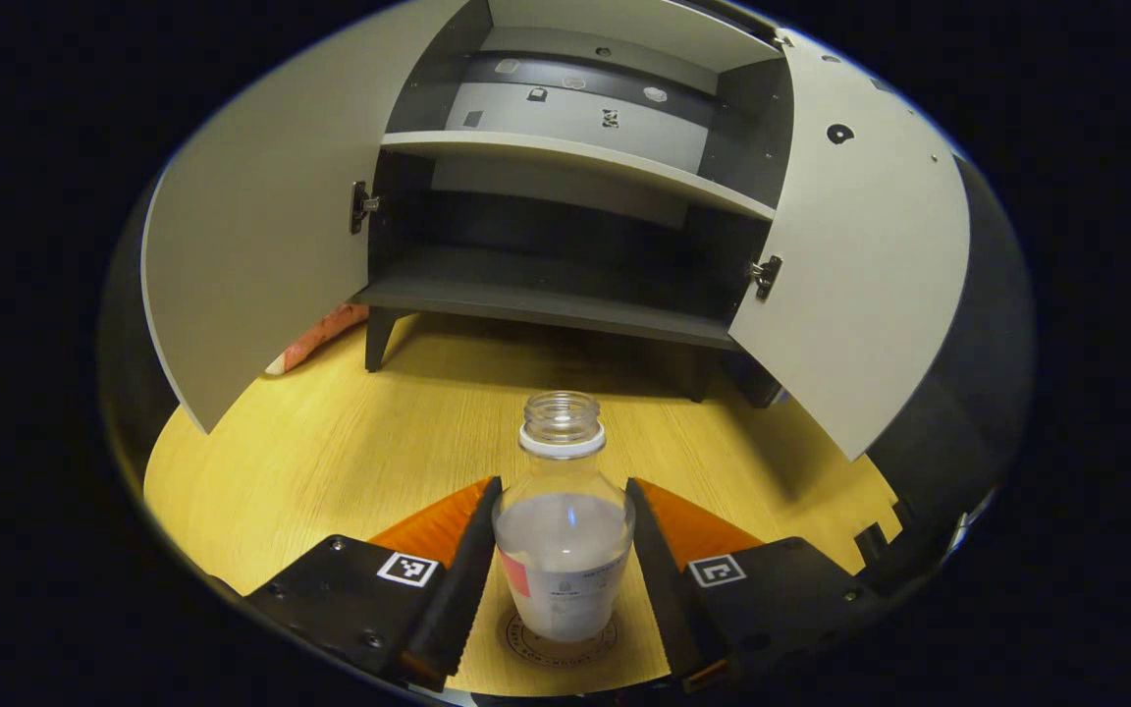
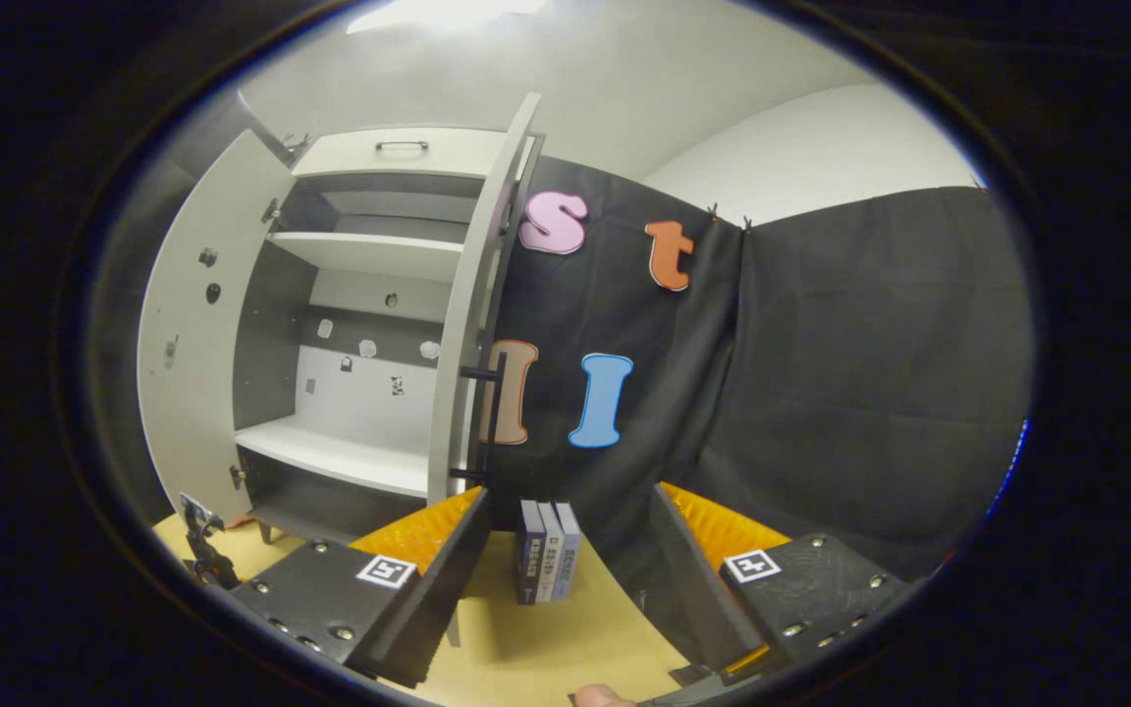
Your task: Grasp the bottle in the cabinet with the left hand and place it on the coaster, then close the right door with the right hand and the left door with the left hand.
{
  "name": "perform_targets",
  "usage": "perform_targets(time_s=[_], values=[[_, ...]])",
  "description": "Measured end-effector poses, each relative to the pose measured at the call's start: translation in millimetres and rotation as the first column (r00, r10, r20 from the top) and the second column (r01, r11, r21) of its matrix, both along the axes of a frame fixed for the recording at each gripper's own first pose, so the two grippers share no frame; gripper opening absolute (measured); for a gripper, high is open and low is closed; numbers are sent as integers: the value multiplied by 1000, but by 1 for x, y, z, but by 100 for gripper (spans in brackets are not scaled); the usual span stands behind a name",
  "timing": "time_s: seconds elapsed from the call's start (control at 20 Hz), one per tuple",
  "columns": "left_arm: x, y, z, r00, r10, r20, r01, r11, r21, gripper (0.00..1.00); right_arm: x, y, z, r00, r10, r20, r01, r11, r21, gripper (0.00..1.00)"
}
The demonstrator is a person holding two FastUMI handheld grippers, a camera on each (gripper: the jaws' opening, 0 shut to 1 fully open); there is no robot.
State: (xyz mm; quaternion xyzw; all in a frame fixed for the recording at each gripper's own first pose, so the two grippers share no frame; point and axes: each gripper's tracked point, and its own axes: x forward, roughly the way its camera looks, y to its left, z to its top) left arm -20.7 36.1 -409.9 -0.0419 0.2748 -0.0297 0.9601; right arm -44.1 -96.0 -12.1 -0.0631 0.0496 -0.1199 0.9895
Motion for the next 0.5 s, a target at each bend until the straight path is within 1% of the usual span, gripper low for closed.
perform_targets(time_s=[0.05,0.15,0.2,0.25,0.3,0.5], values=[[-3,-2,-2,1000,-2,-13,2,1000,3,76,0,0,0,1000,2,0,-2,1000,-3,98],[-8,-3,-1,1000,-13,-10,13,1000,18,78,3,2,-2,1000,8,-4,-8,1000,-6,98],[-10,-6,-1,1000,-22,-13,22,1000,22,78,5,3,-3,1000,11,-5,-11,1000,-7,96],[-14,-8,0,999,-31,-14,31,999,26,78,6,4,-5,1000,15,-6,-15,1000,-6,96],[-18,-10,1,999,-44,-19,44,999,29,78,8,5,-6,1000,20,-6,-20,1000,-6,98],[-31,-19,0,996,-86,-37,88,995,50,79,13,9,-8,1000,31,-3,-31,1000,-4,98]])
